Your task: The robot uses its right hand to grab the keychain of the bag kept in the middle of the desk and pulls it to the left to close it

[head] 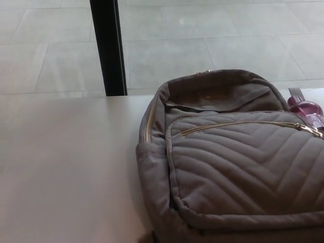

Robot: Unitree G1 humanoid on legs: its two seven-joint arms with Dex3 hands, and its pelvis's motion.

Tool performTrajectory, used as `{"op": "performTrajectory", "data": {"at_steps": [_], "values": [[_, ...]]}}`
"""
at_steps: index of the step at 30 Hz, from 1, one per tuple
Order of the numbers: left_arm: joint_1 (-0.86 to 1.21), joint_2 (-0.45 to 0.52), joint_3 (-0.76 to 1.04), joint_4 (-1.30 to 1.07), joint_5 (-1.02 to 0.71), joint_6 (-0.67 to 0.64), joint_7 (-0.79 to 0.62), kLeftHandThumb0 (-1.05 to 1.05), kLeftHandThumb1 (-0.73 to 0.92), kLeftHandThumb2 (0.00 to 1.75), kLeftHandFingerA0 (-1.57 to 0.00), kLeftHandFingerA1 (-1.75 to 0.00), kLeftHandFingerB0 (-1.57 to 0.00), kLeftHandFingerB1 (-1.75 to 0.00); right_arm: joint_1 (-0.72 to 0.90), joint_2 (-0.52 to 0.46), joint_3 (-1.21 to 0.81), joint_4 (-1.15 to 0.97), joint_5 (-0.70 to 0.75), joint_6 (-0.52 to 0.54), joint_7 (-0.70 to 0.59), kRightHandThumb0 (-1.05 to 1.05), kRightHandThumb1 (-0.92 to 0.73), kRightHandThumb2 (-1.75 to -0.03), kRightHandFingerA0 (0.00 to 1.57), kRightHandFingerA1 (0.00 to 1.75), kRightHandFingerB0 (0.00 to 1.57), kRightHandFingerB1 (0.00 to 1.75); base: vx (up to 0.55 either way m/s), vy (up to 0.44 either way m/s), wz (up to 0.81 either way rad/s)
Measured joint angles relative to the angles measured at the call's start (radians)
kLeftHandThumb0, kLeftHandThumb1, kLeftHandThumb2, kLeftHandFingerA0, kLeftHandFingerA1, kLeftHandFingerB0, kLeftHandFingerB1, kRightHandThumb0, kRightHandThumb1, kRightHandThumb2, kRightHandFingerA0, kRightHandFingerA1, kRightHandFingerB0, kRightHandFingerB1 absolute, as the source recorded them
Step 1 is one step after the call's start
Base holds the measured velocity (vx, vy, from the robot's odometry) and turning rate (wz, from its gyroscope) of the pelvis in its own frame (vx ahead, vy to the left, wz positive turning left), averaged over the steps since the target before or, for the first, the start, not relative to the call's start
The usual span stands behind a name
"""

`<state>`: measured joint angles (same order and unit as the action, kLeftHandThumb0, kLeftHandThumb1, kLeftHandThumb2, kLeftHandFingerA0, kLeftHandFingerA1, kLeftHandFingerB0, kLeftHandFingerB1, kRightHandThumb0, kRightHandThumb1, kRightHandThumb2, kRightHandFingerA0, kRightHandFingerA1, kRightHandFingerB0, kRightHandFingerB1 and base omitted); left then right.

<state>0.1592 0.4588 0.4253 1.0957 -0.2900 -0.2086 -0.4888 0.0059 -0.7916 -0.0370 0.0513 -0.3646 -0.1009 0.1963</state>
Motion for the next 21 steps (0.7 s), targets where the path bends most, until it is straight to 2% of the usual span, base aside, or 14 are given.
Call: {"op": "performTrajectory", "data": {"at_steps": [1, 2, 3, 5, 6, 7, 8, 10, 11, 12, 14, 17, 21], "values": [[-0.001, 0.000, -0.002, 0.000, 0.001, -0.001, 0.000, -1.05, 0.54, 1.30, -0.80, -1.26, -0.60, -1.16, -0.002, 0.004, 0.003, 0.005, -0.005, -0.008, -0.017, -0.04, -0.61, -0.91, 0.79, 1.74, 0.74, 1.40, 0.00, 0.000, 0.00], [-0.001, 0.000, -0.004, 0.000, 0.001, -0.001, 0.000, -1.05, 0.54, 1.30, -0.80, -1.26, -0.60, -1.16, -0.004, 0.009, 0.003, 0.011, -0.007, -0.015, -0.029, -0.04, -0.61, -0.91, 0.79, 1.74, 0.74, 1.40, 0.00, 0.000, 0.00], [-0.002, 0.000, -0.004, 0.000, 0.002, -0.001, 0.001, -1.05, 0.68, 0.90, -0.74, -1.37, -0.54, -1.31, -0.006, 0.017, 0.002, 0.018, -0.009, -0.025, -0.045, 0.03, -0.55, -1.01, 0.81, 1.75, 0.70, 1.54, 0.00, 0.000, 0.00], [-0.004, 0.000, -0.006, 0.002, 0.003, -0.002, 0.002, -1.05, 0.68, 0.90, -0.74, -1.37, -0.54, -1.31, -0.009, 0.050, -0.009, 0.039, -0.005, -0.056, -0.076, 0.03, -0.55, -1.01, 0.81, 1.75, 0.70, 1.54, 0.00, 0.000, 0.00], [-0.006, 0.000, -0.006, 0.003, 0.003, -0.002, 0.002, -1.05, 0.68, 0.91, -0.74, -1.37, -0.54, -1.33, -0.009, 0.061, -0.012, 0.048, -0.004, -0.069, -0.088, 0.00, -0.64, -1.01, 0.79, 1.75, 0.66, 1.50, 0.00, 0.000, 0.00], [-0.007, 0.000, -0.007, 0.003, 0.004, -0.004, 0.003, -1.05, 0.68, 0.92, -0.77, -1.35, -0.54, -1.32, -0.010, 0.076, -0.018, 0.056, 0.001, -0.079, -0.098, -0.01, -0.61, -1.06, 0.78, 1.75, 0.65, 1.61, 0.00, 0.000, 0.00], [-0.007, 0.000, -0.009, 0.004, 0.005, -0.006, 0.004, -1.05, 0.67, 0.93, -0.75, -1.36, -0.54, -1.32, -0.011, 0.096, -0.026, 0.061, 0.009, -0.085, -0.106, 0.01, -0.54, -1.13, 1.15, 1.47, 0.92, 1.28, 0.00, 0.000, 0.00], [-0.007, 0.000, -0.012, 0.004, 0.007, -0.008, 0.005, -1.05, 0.67, 0.93, -0.76, -1.36, -0.54, -1.32, -0.011, 0.136, -0.043, 0.068, 0.024, -0.091, -0.121, 0.03, -0.53, -1.14, 1.15, 1.45, 0.92, 1.25, 0.00, 0.000, 0.00], [-0.007, 0.000, -0.012, 0.004, 0.007, -0.009, 0.006, -1.05, 0.55, 1.31, -0.84, -1.27, -0.61, -1.17, -0.011, 0.152, -0.052, 0.070, 0.029, -0.093, -0.128, 0.00, -0.52, -1.20, 0.84, 1.75, 0.71, 1.44, 0.00, 0.000, 0.00], [-0.007, 0.000, -0.013, 0.004, 0.008, -0.011, 0.006, -1.05, 0.69, 0.92, -0.77, -1.36, -0.55, -1.32, -0.012, 0.172, -0.062, 0.076, 0.034, -0.100, -0.137, 0.04, -0.51, -1.21, 0.82, 1.75, 0.74, 1.49, 0.00, 0.000, 0.00], [-0.006, 0.000, -0.015, 0.007, 0.009, -0.017, 0.006, -1.05, 0.69, 0.89, -0.79, -1.34, -0.55, -1.31, -0.013, 0.216, -0.085, 0.082, 0.049, -0.107, -0.153, 0.08, -0.48, -1.27, 0.82, 1.75, 0.74, 1.52, 0.00, 0.000, 0.00], [-0.004, 0.000, -0.015, 0.011, 0.010, -0.024, 0.006, -1.05, 0.68, 0.91, -0.77, -1.35, -0.54, -1.33, -0.016, 0.276, -0.120, 0.089, 0.066, -0.118, -0.174, 0.05, -0.50, -1.27, 0.81, 1.75, 0.72, 1.53, 0.00, 0.000, 0.00], [-0.002, 0.000, -0.015, 0.010, 0.010, -0.027, 0.006, -1.05, 0.69, 0.92, -0.75, -1.37, -0.54, -1.31, -0.021, 0.328, -0.159, 0.089, 0.083, -0.125, -0.194, 0.02, -0.52, -1.24, 0.87, 1.73, 0.78, 1.38, 0.00, 0.000, 0.00]]}}
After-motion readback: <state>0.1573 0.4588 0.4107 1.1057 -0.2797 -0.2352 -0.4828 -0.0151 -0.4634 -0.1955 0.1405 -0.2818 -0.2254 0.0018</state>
